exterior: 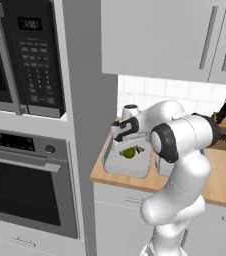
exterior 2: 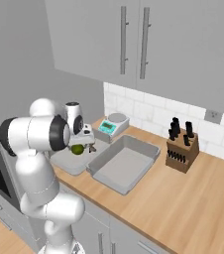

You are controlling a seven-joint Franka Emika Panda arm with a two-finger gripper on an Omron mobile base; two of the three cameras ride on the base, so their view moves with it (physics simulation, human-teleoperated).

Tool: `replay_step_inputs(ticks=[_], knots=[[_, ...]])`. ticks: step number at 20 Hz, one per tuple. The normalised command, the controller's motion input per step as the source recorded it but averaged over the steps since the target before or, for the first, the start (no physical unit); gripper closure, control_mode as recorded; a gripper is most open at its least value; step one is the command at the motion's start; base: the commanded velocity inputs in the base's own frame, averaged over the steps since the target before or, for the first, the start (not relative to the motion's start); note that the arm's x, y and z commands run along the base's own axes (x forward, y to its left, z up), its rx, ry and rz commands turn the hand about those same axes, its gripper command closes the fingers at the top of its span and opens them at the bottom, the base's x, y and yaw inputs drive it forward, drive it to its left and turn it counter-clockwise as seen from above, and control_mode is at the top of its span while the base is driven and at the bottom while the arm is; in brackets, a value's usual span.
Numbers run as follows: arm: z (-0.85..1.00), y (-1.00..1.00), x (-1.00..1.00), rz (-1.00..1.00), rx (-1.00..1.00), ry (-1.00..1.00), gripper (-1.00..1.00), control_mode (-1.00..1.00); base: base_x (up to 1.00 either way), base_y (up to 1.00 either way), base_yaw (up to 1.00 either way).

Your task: Place one lime and one fish in each tupperware on the nearby counter, to pack two identical lunches.

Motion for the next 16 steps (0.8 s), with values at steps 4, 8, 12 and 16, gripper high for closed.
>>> replay_step_inputs(ticks=[4, 8, 12, 16], knots=[[0.0, 0.0, 0.0, 0.0, 0.0, 0.0, -1.0, -1.0, 0.0, 0.0, 0.0], [0.06, 0.0, -0.12, 0.0, 0.0, 0.0, -1.0, -1.0, 0.0, 0.0, 0.0], [0.3, 0.0, -0.23, 0.0, 0.0, 0.06, -1.0, -1.0, 0.0, 0.0, 0.0], [0.56, 0.0, -0.52, 0.0, 0.0, 0.0, -1.0, -1.0, 0.0, 0.0, 0.0]])
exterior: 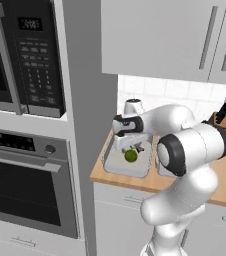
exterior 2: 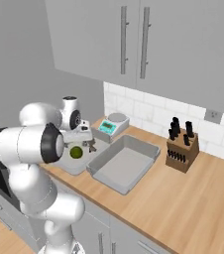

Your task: Place one lime and one fish in each tupperware on the nearby counter, to pack two identical lunches.

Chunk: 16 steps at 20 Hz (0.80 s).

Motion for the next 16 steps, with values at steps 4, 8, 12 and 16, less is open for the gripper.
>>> replay_step_inputs(ticks=[4, 8, 12, 16], knots=[[0.59, 0.0, -0.76, 0.0, 0.0, -0.02, -1.0, -1.0, 0.0, 0.0, 0.0], [0.16, -0.1, -1.0, -0.05, 0.07, -0.03, -1.0, -1.0, 0.0, 0.0, 0.0], [0.0, -0.17, -1.0, -0.04, 0.08, -0.1, -1.0, -1.0, 0.0, 0.0, 0.0], [0.18, -0.08, -0.97, -0.02, 0.03, -0.2, -1.0, -1.0, 0.0, 0.0, 0.0]])
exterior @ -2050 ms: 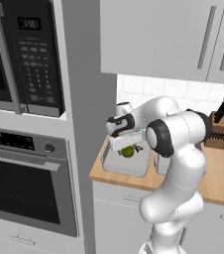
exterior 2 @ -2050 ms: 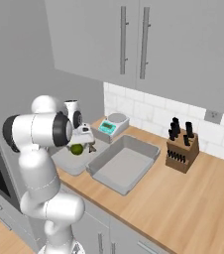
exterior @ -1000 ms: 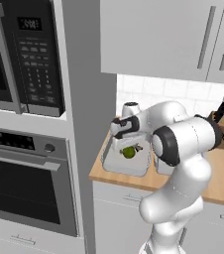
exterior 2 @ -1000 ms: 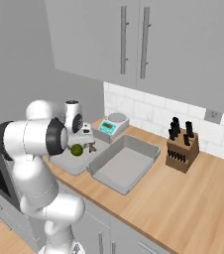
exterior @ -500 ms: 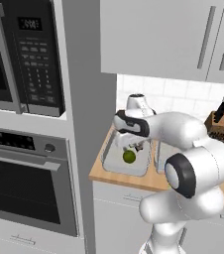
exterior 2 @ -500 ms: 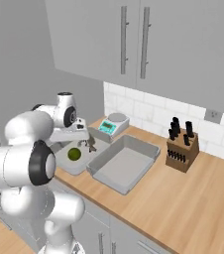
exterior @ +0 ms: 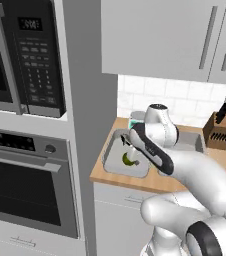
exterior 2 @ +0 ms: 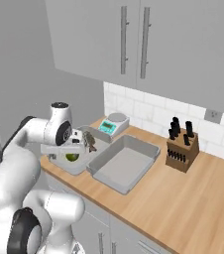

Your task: Place one lime and one fish in each tupperware on the nearby counter, to pack two identical lunches.

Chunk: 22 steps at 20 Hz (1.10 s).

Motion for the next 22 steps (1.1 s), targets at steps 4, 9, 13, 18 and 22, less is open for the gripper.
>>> replay_step_inputs(ticks=[4, 9, 13, 18, 22], knots=[[0.74, 0.0, -0.8, 0.0, 0.0, -0.18, -1.0, -1.0, 0.0, 0.0, 0.0], [0.81, -0.09, -0.75, 0.0, 0.0, -0.17, -1.0, -1.0, 0.0, 0.0, 0.0], [0.78, -0.05, -0.7, 0.0, 0.0, -0.11, -1.0, -1.0, 0.0, 0.0, 0.0], [0.53, 0.0, -0.35, 0.0, 0.0, -0.05, -1.0, -1.0, 0.0, 0.0, 0.0], [0.0, 0.0, -0.09, 0.0, 0.0, -0.02, -1.0, -1.0, 0.0, 0.0, 0.0]])
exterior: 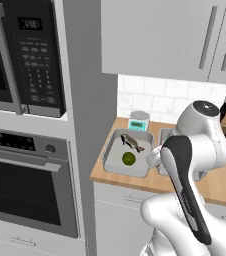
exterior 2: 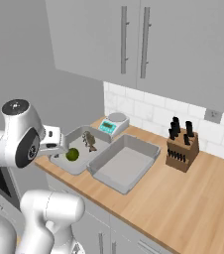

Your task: Place one lime and one fish in each tupperware on the nearby counter, to pack two identical lunches.

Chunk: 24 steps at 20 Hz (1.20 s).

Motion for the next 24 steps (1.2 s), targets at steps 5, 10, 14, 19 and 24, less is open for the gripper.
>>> replay_step_inputs(ticks=[5, 10, 14, 19, 24], knots=[[0.0, 0.02, -0.05, 0.01, 0.0, 0.0, -1.0, 1.0, -0.09, 0.08, 0.02], [0.0, 0.0, 0.0, 0.0, 0.0, 0.0, -1.0, 1.0, -0.67, 0.9, 0.33], [0.0, 0.0, 0.0, 0.0, 0.0, 0.0, -1.0, 1.0, -0.42, 1.0, 0.57], [0.0, 0.0, 0.0, 0.0, 0.0, 0.0, -1.0, 1.0, -0.06, 1.0, 0.7], [0.0, 0.0, 0.0, 0.0, 0.0, 0.0, -1.0, 1.0, 0.0, 1.0, 0.69]])
